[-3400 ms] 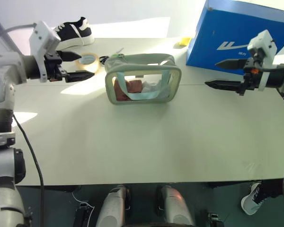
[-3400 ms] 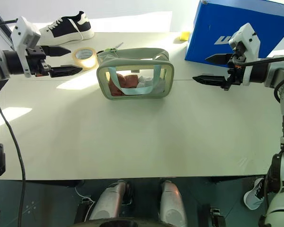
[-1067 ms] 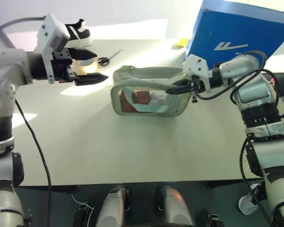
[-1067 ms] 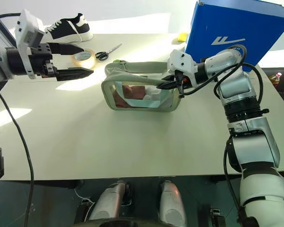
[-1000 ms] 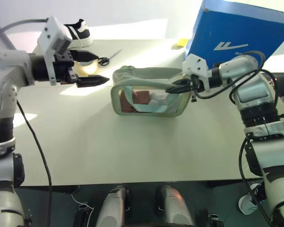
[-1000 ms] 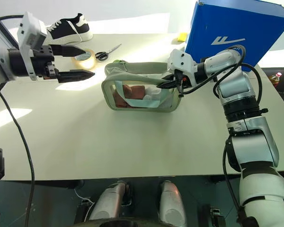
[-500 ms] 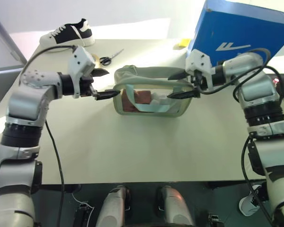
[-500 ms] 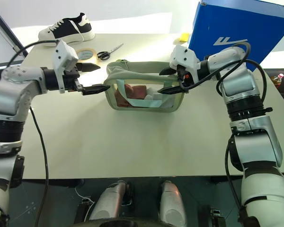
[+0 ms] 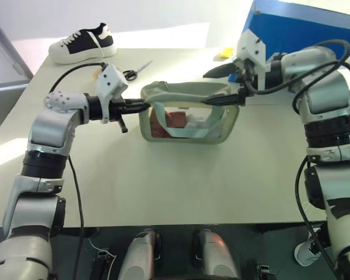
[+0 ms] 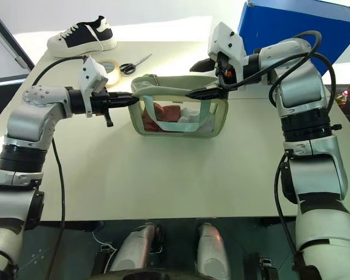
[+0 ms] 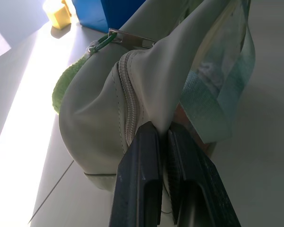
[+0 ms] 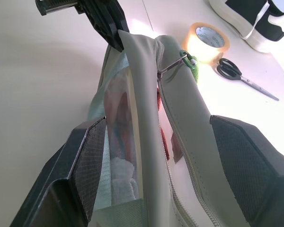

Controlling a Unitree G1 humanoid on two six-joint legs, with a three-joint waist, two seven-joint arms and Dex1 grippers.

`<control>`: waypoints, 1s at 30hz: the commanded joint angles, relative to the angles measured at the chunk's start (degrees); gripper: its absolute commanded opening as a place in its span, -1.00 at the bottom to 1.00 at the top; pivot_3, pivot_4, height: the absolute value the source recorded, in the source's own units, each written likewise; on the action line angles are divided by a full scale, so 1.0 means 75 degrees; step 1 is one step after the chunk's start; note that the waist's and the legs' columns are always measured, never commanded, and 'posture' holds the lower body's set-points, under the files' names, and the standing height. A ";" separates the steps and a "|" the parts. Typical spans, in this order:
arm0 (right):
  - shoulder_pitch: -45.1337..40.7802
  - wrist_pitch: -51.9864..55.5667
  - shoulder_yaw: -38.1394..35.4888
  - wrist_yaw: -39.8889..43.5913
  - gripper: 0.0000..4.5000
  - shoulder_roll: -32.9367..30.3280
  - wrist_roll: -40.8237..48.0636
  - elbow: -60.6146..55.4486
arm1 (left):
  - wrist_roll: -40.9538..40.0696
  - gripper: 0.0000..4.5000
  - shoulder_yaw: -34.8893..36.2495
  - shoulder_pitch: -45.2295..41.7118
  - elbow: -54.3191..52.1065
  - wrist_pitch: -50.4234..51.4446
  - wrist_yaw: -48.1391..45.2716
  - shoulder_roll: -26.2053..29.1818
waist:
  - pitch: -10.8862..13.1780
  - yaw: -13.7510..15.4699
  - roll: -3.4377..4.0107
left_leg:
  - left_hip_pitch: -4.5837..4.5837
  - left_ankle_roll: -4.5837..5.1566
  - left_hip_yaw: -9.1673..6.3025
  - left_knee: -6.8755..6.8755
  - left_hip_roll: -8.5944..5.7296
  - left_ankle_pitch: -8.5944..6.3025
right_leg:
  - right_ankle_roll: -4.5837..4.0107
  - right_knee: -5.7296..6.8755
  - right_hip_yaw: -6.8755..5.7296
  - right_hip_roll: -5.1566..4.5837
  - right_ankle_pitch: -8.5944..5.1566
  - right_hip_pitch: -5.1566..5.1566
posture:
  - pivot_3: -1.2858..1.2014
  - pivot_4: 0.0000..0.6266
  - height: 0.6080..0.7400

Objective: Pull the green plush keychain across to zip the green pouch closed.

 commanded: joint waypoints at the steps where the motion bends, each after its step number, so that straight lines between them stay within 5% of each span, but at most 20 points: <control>1: -0.0166 -0.0110 -0.0129 -0.0041 0.61 -0.0052 0.0034 -0.0072 | 0.0021 -0.98 0.0095 -0.0074 -0.0290 0.0005 -0.0040 0.0147 | 0.0000 -0.0009 0.0000 | 0.0000 0.0000 0.0000 0.0000 0.0000 0.0000 | 0.0000 0.0000 0.0000 0.0000 0.0000 0.0000 | 0.03 -0.52 1.00; 12: -0.1056 0.0374 -0.0203 -0.1756 0.61 0.1469 -0.0132 0.1247 | 0.0047 -0.98 0.0101 -0.0103 -0.0268 -0.0073 -0.0024 0.0059 | 0.0000 -0.0004 0.0000 | -0.0003 -0.0003 0.0000 -0.0004 0.0001 0.0002 | 0.0000 0.0005 0.0000 0.0002 0.0000 -0.0007 | 0.03 -0.52 1.00; 21: -0.0323 -0.0246 0.0340 0.0338 0.61 0.0078 -0.0221 0.0432 | 0.0052 -0.98 0.0146 0.0025 -0.0414 -0.0029 -0.0013 0.0147 | -0.0001 -0.0013 -0.0001 | -0.0004 0.0030 -0.0001 -0.0002 -0.0006 -0.0018 | 0.0000 -0.0002 -0.0001 0.0000 0.0000 0.0000 | 0.03 -0.52 1.00; 28: 0.0246 -0.1220 0.0513 0.0540 0.61 -0.0538 -0.0755 0.0795 | 0.0051 -0.98 0.0109 -0.0064 -0.0353 -0.0019 -0.0058 0.0145 | -0.0001 -0.0031 -0.0001 | 0.0000 0.0032 0.0000 -0.0002 -0.0003 -0.0019 | 0.0001 0.0000 -0.0001 0.0002 0.0000 -0.0001 | 0.03 -0.52 1.00; 30: 0.0263 -0.1247 0.0477 0.0448 0.38 -0.0453 -0.0790 0.0886 | 0.0075 -1.00 0.0065 -0.0124 -0.0297 -0.0044 -0.0088 0.0125 | -0.0001 -0.0030 -0.0001 | 0.0000 0.0022 0.0000 -0.0002 -0.0002 -0.0013 | 0.0001 0.0000 0.0000 0.0002 0.0000 -0.0002 | 0.03 -0.52 1.00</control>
